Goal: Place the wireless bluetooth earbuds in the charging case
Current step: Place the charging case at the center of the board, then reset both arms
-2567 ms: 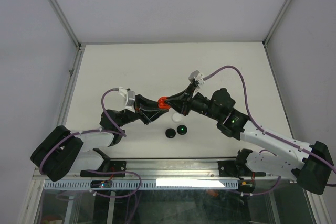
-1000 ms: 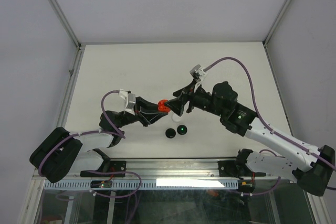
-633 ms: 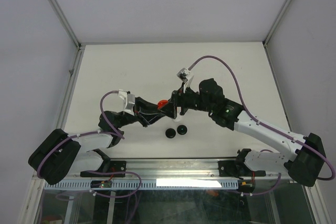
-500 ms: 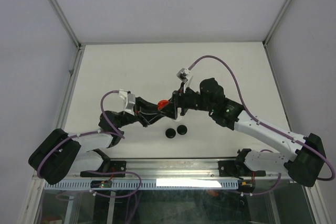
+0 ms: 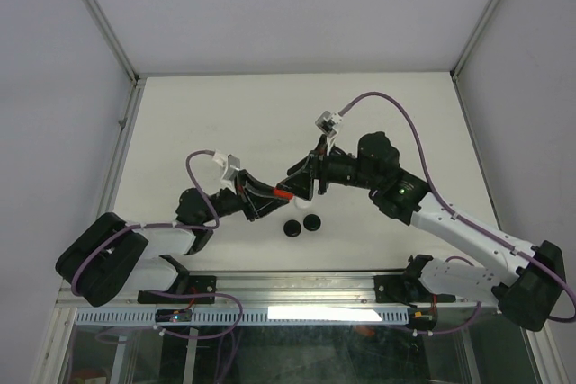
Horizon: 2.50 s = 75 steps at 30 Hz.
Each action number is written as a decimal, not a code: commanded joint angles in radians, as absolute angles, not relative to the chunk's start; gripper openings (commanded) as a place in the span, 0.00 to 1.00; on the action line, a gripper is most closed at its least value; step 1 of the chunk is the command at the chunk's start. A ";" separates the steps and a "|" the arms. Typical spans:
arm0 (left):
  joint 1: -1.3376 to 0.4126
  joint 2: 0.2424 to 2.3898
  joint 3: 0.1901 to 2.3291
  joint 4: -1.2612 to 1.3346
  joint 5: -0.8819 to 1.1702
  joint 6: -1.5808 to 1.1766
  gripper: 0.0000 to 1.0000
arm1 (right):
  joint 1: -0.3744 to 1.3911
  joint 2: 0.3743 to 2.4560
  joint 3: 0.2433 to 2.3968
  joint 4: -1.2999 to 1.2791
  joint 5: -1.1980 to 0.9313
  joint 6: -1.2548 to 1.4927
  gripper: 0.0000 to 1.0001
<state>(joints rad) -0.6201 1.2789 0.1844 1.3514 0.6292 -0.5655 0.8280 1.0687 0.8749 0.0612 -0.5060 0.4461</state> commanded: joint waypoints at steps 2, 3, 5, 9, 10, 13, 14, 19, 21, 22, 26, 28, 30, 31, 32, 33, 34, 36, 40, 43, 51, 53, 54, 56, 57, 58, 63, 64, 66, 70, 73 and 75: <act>-0.613 1.278 0.188 1.185 0.560 -0.695 0.10 | 0.816 1.001 0.850 0.007 -0.304 0.377 0.71; -0.614 1.273 0.196 1.120 0.547 -0.706 0.10 | 0.815 0.987 0.840 -0.009 -0.248 0.361 0.72; -0.614 1.269 0.217 0.985 0.523 -0.719 0.11 | 0.811 0.966 0.818 -0.046 -0.138 0.330 0.74; -0.613 1.277 0.261 0.768 0.485 -0.727 0.14 | 0.807 0.929 0.778 -0.104 0.025 0.285 0.75; -0.612 1.287 0.271 0.735 0.477 -0.726 0.15 | 0.807 0.921 0.769 -0.116 0.056 0.278 0.75; -0.613 1.344 0.315 0.644 0.462 -0.733 0.16 | 0.805 0.896 0.737 -0.136 0.110 0.266 0.75; -0.614 1.367 0.329 0.621 0.463 -0.741 0.16 | 0.804 0.887 0.729 -0.138 0.118 0.264 0.75; -0.614 1.503 0.409 0.518 0.452 -0.753 0.18 | 0.803 0.858 0.700 -0.146 0.161 0.254 0.75; -0.613 1.544 0.438 0.490 0.449 -0.756 0.19 | 0.803 0.857 0.698 -0.164 0.184 0.249 0.75; -0.614 1.558 0.450 0.475 0.446 -0.757 0.19 | 0.803 0.857 0.697 -0.172 0.192 0.247 0.75; -0.614 1.590 0.488 0.418 0.416 -0.756 0.23 | 0.803 0.842 0.692 -0.188 0.213 0.238 0.76; -0.614 1.599 0.498 0.398 0.412 -0.756 0.26 | 0.802 0.831 0.685 -0.189 0.227 0.234 0.76; -0.613 1.603 0.506 0.379 0.413 -0.755 0.31 | 0.802 0.823 0.682 -0.191 0.237 0.230 0.76; -0.614 1.602 0.510 0.370 0.413 -0.754 0.34 | 0.802 0.822 0.683 -0.196 0.243 0.229 0.76; -0.613 1.600 0.513 0.359 0.413 -0.752 0.37 | 0.802 0.821 0.685 -0.199 0.252 0.227 0.76; -0.613 1.597 0.514 0.350 0.411 -0.752 0.40 | 0.802 0.823 0.687 -0.205 0.262 0.227 0.76; -0.613 1.595 0.513 0.343 0.409 -0.750 0.42 | 0.802 0.825 0.690 -0.213 0.269 0.224 0.76; -0.614 1.585 0.511 0.328 0.403 -0.749 0.49 | 0.802 0.825 0.691 -0.224 0.286 0.220 0.76; -0.613 1.542 0.514 0.258 0.369 -0.733 0.60 | 0.801 0.815 0.700 -0.260 0.339 0.213 0.77; -0.614 1.485 0.518 0.182 0.317 -0.717 0.71 | 0.802 0.803 0.714 -0.299 0.403 0.219 0.78; -0.612 1.219 0.538 -0.038 0.128 -0.667 0.99 | 0.802 0.770 0.756 -0.429 0.530 0.257 0.82; -0.612 1.146 0.553 -0.106 0.085 -0.659 0.99 | 0.802 0.746 0.764 -0.463 0.564 0.270 0.83; -0.612 1.102 0.565 -0.140 0.057 -0.659 0.99 | 0.802 0.733 0.769 -0.481 0.581 0.276 0.84; -0.611 1.009 0.588 -0.229 -0.011 -0.667 0.99 | 0.802 0.703 0.775 -0.520 0.615 0.283 0.86; -0.612 0.963 0.605 -0.274 -0.045 -0.668 0.99 | 0.802 0.685 0.778 -0.538 0.636 0.291 0.94; -0.612 0.911 0.624 -0.319 -0.077 -0.662 0.99 | 0.802 0.667 0.781 -0.554 0.660 0.296 0.98; -0.612 0.635 0.711 -0.488 -0.194 -0.599 0.99 | 0.802 0.540 0.782 -0.602 0.731 0.337 0.99; -0.612 0.577 0.713 -0.494 -0.200 -0.580 0.99 | 0.802 0.510 0.778 -0.609 0.742 0.343 0.99; -0.612 0.470 0.713 -0.498 -0.228 -0.556 0.99 | 0.801 0.446 0.775 -0.633 0.759 0.359 0.99; -0.611 0.290 0.700 -0.500 -0.302 -0.526 0.99 | 0.802 0.353 0.789 -0.698 0.774 0.356 0.99; -0.612 0.194 0.669 -0.500 -0.335 -0.520 0.99 | 0.802 0.295 0.781 -0.726 0.761 0.343 0.99; -0.612 0.152 0.643 -0.500 -0.350 -0.537 0.99 | 0.802 0.259 0.769 -0.733 0.758 0.361 0.99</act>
<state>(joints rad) -0.6201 0.2089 0.6849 -0.4709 -0.2794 -0.5602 0.8036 0.3099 0.7525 -0.7033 0.7303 0.3321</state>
